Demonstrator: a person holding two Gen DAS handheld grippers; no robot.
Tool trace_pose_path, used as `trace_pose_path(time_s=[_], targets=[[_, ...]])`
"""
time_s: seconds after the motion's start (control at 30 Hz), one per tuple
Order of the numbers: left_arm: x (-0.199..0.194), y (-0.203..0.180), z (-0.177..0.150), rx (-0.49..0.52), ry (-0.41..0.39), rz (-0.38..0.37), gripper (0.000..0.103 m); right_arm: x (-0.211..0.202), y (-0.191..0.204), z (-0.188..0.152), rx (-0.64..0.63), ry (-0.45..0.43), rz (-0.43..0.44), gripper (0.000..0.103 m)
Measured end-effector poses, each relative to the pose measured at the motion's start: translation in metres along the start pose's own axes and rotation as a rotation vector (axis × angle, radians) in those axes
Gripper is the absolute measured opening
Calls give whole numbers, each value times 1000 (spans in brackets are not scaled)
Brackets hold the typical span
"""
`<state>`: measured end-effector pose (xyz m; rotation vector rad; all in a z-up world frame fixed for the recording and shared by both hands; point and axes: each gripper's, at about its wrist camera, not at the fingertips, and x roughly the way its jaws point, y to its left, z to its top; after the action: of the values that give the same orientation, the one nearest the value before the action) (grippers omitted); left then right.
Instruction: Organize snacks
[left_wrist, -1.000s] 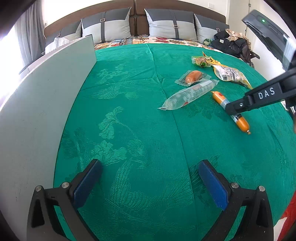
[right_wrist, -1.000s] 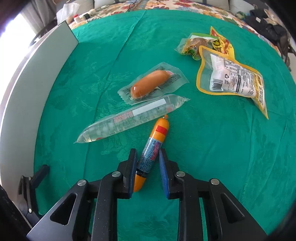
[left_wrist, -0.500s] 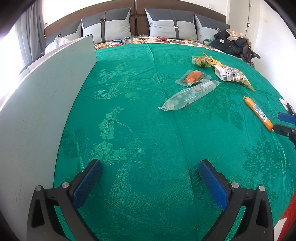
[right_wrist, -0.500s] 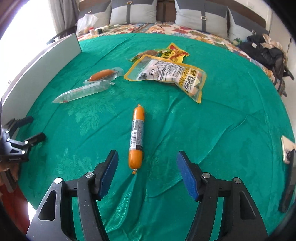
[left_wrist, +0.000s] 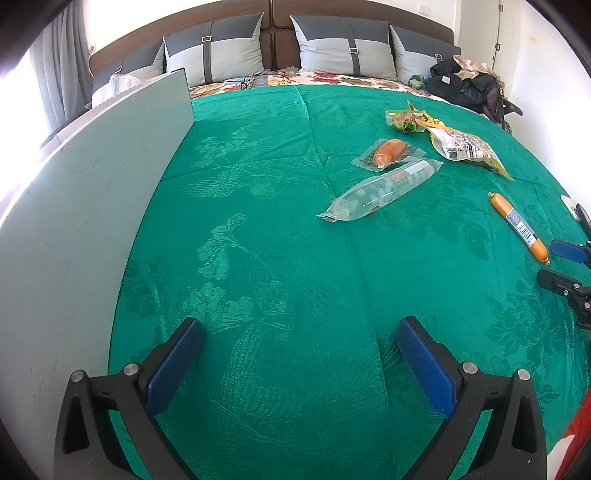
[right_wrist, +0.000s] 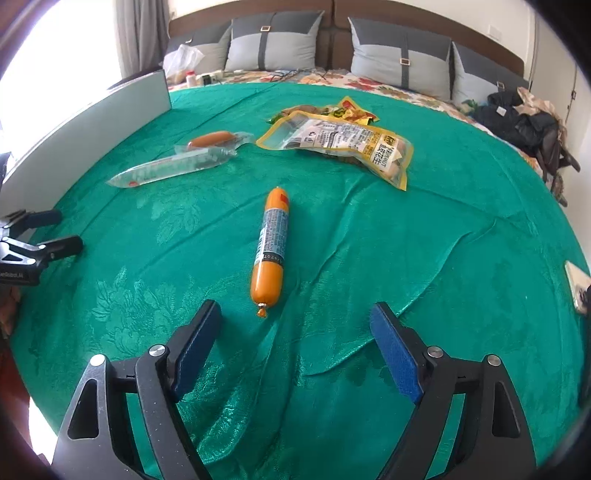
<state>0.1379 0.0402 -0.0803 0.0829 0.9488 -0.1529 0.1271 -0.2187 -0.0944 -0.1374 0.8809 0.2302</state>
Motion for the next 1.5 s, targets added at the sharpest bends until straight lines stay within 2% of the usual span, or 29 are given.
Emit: trace_pose_path(time_s=[0.1, 0.17, 0.2, 0.27, 0.33, 0.37, 0.4, 0.43, 0.47, 0.5, 0.6, 0.77, 0.83, 0.9, 0.97, 1.03, 1.1, 1.13, 1.17, 1.2, 1.3, 1.5], targets=[[8, -5, 16, -15, 90, 10, 103, 0, 0, 1, -3, 3, 3, 88], [19, -18, 40, 51, 178, 14, 101, 0, 0, 1, -2, 3, 5, 89], [20, -28, 51, 94, 172, 16, 98, -1, 0, 1, -3, 2, 5, 89], [18, -48, 72, 176, 130, -5, 97, -1, 0, 1, -2, 2, 5, 89], [26, -68, 89, 255, 138, -34, 97, -1, 0, 1, -2, 2, 5, 89], [33, -76, 95, 284, 157, -34, 88, -1, 0, 1, -2, 2, 5, 89], [41, -82, 99, 301, 182, -31, 67, -1, 0, 1, -2, 2, 5, 89], [48, -85, 102, 303, 207, -13, 59, -1, 0, 1, -2, 2, 5, 89], [51, -85, 103, 282, 209, -24, 48, -1, 0, 1, -2, 2, 5, 89], [50, -81, 103, 233, 207, -51, 30, -1, 0, 1, -2, 2, 5, 89], [39, -72, 89, 93, 219, -97, 20, 0, 1, 1, -2, 1, 6, 89], [-3, -58, 29, -92, 222, -132, 19, 0, 1, 1, -1, 1, 6, 89], [-15, -53, 13, -130, 212, -163, 23, 0, 1, 1, -1, 1, 7, 89], [-17, -54, 11, -97, 205, -195, 50, 0, 1, 1, -1, 1, 7, 89], [-15, -58, 15, -41, 192, -137, 64, 0, 1, 1, -1, 1, 7, 89], [-8, -61, 21, -3, 174, -88, 64, 0, 1, 1, -1, 1, 7, 89], [0, -59, 25, 13, 173, -54, 63, 0, 1, 2, 0, 1, 8, 89], [1, -59, 26, 20, 163, -40, 59, 0, 1, 1, -1, 1, 7, 89], [1, -60, 26, 28, 148, -27, 45, 0, 1, 2, 0, 1, 8, 89], [0, -59, 26, 28, 134, -49, 17, 0, 1, 2, 0, 0, 8, 89], [-2, -50, 28, -8, 142, -57, 18, 0, 1, 1, 0, 1, 8, 89], [-3, -7, 31, -81, 100, 16, 19, 0, 2, 2, 0, 0, 8, 89]])
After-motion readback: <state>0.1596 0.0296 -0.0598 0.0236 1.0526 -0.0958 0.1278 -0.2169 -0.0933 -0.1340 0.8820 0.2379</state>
